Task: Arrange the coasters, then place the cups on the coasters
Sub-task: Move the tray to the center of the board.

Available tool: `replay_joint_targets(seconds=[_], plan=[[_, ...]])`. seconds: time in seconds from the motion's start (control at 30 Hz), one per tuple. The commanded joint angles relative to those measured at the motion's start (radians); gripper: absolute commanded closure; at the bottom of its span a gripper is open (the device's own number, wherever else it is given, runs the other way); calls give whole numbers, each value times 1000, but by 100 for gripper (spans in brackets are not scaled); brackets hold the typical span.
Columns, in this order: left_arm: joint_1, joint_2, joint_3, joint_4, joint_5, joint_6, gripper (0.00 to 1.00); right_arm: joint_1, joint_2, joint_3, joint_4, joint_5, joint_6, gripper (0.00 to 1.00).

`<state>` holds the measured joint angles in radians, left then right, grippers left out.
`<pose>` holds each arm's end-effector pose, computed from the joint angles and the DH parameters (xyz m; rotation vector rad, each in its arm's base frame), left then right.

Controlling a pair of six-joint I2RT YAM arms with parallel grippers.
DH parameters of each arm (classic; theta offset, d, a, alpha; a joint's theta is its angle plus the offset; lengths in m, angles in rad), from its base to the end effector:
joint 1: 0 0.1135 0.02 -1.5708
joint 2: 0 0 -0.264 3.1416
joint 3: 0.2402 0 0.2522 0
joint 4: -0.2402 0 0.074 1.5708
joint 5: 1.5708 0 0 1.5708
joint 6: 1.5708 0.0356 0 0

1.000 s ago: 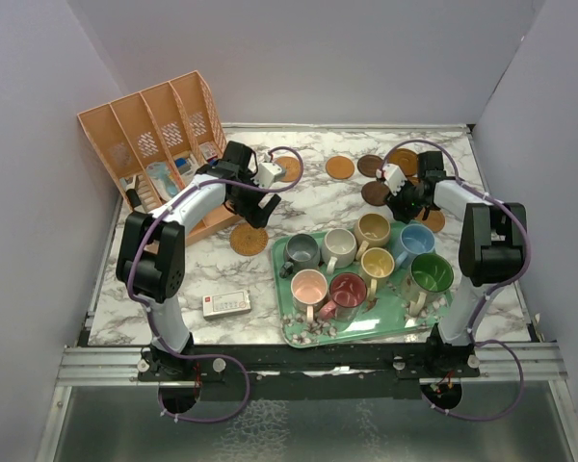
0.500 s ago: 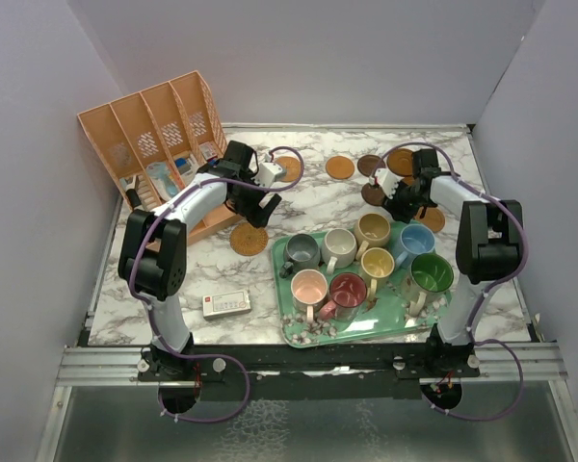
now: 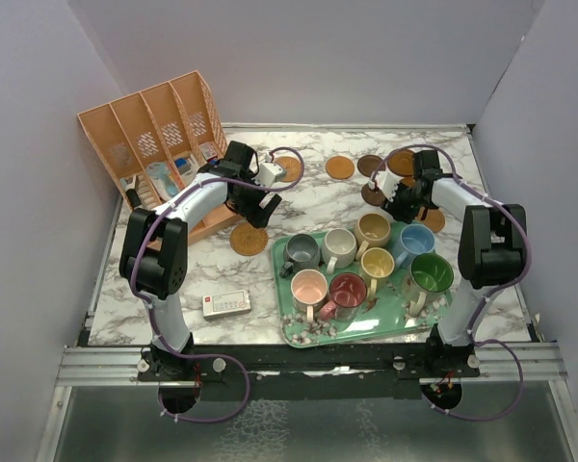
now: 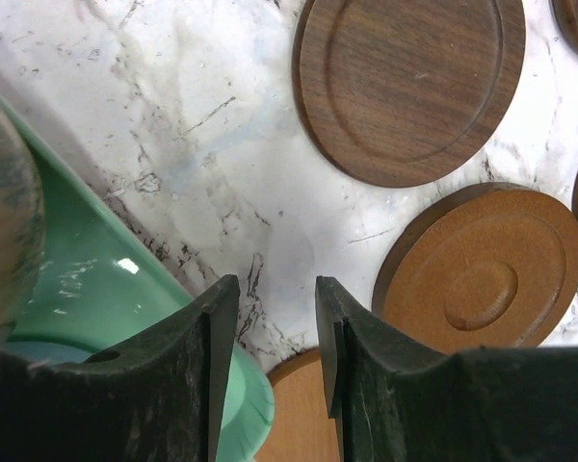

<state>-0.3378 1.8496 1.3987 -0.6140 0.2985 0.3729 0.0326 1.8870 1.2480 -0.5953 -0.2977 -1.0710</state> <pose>0.3660 -0.1397 0.2201 1.0020 2.4087 -0.3801 0.3696 0.0225 0.1645 -1.4749 2.2647 0.1240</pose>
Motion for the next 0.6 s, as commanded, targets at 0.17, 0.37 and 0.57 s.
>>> replay_joint_targets(seconds=[0.17,0.37,0.57], plan=[[-3,1,25,-1,-3,2,13,-2,-50,-155,-387,3,3,59],[-5,2,26,-3,-1,2,13,-2,-44,-194,-354,2,16,60],[-7,0,23,-3,-3,1,13,-2,11,-207,-308,11,40,60]])
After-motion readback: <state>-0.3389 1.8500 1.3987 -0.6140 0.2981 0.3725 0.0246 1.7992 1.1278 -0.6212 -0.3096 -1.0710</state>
